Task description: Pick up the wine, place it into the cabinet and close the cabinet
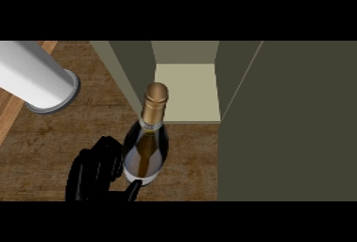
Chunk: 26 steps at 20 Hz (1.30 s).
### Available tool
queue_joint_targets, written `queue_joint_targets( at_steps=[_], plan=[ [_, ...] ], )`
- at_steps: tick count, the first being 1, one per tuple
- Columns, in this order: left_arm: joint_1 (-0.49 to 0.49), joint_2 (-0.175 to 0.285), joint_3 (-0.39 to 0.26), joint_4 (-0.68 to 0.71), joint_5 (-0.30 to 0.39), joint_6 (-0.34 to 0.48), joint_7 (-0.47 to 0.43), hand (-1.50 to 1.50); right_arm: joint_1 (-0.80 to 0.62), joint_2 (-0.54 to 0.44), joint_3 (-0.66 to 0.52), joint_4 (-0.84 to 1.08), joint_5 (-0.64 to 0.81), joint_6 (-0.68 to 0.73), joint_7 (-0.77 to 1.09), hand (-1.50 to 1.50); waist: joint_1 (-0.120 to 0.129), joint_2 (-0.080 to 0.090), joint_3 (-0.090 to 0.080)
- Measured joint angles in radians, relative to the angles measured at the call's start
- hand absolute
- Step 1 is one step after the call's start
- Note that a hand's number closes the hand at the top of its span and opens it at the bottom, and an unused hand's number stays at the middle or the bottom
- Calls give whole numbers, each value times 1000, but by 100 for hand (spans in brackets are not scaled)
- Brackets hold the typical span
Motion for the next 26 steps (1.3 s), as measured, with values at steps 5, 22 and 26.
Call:
queue_joint_targets(
  at_steps=[5,22,26],
  plan=[
    [-150,0,-20,50,-2,112,36,150,30,5,3,-20,-6,9,-7,-150,-3,0,0],
    [-534,0,-141,400,-59,414,5,150,22,4,-4,19,16,19,-43,-150,-7,1,0],
    [-586,0,-153,477,-10,450,-22,150,33,5,-6,20,11,29,-55,-150,-7,1,0]
  ],
)
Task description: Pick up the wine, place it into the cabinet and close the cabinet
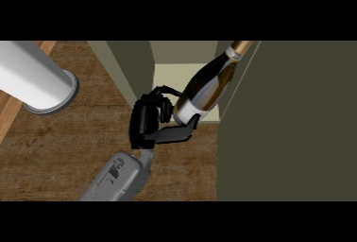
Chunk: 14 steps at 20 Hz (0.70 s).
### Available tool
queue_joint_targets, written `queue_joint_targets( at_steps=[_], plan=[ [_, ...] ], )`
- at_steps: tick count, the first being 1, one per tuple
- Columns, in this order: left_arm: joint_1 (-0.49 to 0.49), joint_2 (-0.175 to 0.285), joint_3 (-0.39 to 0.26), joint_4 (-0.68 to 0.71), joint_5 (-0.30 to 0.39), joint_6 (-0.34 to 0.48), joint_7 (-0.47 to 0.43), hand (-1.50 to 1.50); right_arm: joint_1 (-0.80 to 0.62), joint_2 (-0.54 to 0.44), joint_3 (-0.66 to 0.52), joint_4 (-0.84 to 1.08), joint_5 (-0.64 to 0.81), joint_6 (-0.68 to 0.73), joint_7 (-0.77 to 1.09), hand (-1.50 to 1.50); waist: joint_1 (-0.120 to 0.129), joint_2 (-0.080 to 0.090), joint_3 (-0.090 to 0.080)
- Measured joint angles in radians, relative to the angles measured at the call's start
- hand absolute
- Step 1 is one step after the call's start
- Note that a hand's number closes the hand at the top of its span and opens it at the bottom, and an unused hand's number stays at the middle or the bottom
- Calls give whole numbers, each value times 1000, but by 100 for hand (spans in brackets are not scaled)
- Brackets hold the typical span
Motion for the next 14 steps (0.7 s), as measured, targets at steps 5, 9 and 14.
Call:
queue_joint_targets(
  at_steps=[5,9,14],
  plan=[
    [3,0,-28,97,70,9,-83,150,-4,8,23,-19,13,-13,21,-150,-1,0,0],
    [-23,0,-44,180,117,24,-135,150,-17,7,18,-24,9,-25,34,-150,-1,0,0],
    [-58,0,-51,311,217,4,-235,150,-19,-2,2,-21,-8,-21,40,-150,-3,1,0]
  ],
)
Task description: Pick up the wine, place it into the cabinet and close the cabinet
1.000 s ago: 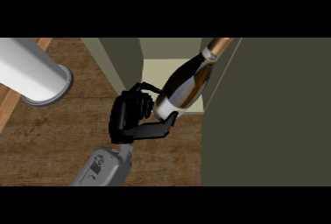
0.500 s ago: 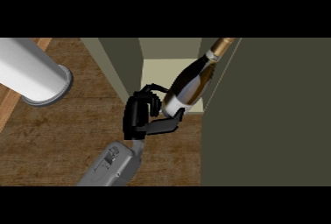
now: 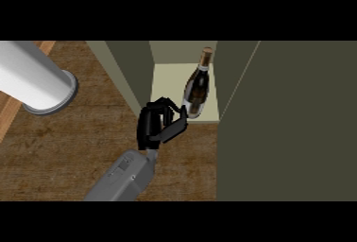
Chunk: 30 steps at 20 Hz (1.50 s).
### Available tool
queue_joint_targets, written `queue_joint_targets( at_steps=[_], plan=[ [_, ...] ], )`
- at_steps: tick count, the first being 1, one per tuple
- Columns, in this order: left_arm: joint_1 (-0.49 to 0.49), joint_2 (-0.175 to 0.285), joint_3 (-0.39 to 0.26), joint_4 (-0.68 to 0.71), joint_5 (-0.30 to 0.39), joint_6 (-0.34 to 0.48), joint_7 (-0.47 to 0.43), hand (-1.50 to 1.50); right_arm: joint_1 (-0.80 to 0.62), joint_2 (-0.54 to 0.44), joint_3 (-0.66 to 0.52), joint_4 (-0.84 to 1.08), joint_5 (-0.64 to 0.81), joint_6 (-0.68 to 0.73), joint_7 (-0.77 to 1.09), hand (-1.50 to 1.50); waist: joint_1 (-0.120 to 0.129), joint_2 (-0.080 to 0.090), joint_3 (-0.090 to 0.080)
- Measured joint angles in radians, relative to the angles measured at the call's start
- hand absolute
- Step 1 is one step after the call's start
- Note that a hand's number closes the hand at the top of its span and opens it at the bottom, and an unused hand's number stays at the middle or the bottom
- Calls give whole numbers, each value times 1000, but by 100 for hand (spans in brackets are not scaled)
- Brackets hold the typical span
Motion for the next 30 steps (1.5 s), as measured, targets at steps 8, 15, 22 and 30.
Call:
queue_joint_targets(
  at_steps=[8,15,22,30],
  plan=[
    [-18,0,36,146,131,-122,-122,150,2,-1,-10,25,-8,12,-19,-150,-1,0,0],
    [-97,2,7,274,250,-179,-185,150,13,-12,-29,20,-34,27,-20,-150,-5,1,0],
    [-218,0,-29,395,359,-197,-201,150,-2,-3,-12,48,-22,32,-30,-150,-12,3,0],
    [-318,0,-31,470,444,-226,-198,150,14,10,-2,74,1,45,-74,-150,-15,4,0]
  ],
)
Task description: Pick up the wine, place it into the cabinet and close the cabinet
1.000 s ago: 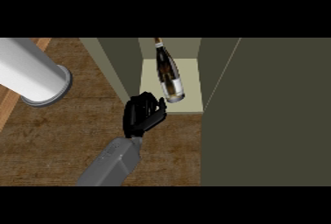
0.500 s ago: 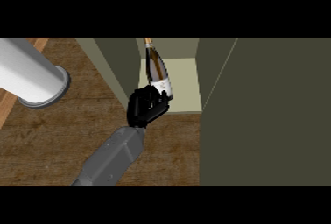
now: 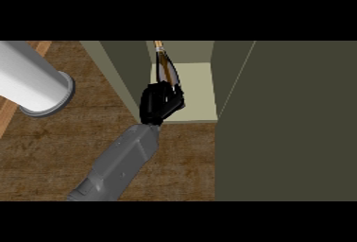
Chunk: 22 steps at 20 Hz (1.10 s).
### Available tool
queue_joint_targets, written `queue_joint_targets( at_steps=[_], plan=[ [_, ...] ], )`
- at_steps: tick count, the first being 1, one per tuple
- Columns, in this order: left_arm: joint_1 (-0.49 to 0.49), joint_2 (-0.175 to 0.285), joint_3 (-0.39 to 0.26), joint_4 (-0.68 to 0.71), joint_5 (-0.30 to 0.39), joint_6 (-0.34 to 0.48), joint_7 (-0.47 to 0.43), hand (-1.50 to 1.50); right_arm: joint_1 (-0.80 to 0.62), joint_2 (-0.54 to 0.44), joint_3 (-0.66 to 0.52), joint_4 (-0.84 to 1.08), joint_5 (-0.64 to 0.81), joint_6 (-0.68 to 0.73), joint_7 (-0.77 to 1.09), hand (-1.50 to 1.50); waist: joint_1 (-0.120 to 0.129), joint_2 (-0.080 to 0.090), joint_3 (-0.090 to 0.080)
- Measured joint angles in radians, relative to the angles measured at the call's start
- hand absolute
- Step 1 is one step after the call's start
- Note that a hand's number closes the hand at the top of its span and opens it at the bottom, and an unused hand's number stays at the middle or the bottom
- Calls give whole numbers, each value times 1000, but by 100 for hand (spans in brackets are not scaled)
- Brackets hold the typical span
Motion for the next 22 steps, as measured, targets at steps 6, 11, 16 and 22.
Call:
queue_joint_targets(
  at_steps=[6,11,16,22],
  plan=[
    [-77,0,22,77,27,-5,16,150,-9,-3,4,-1,9,-5,6,-150,-1,0,0],
    [-133,0,36,175,34,-3,36,150,-21,-2,16,-29,-1,-20,41,-150,-9,4,0],
    [-115,0,33,230,46,-30,2,150,-18,2,22,-12,6,-10,17,-150,-18,7,0],
    [-139,-2,58,271,53,-40,-33,150,-40,-9,9,-6,-5,-14,29,-150,-21,9,-3]
  ],
)
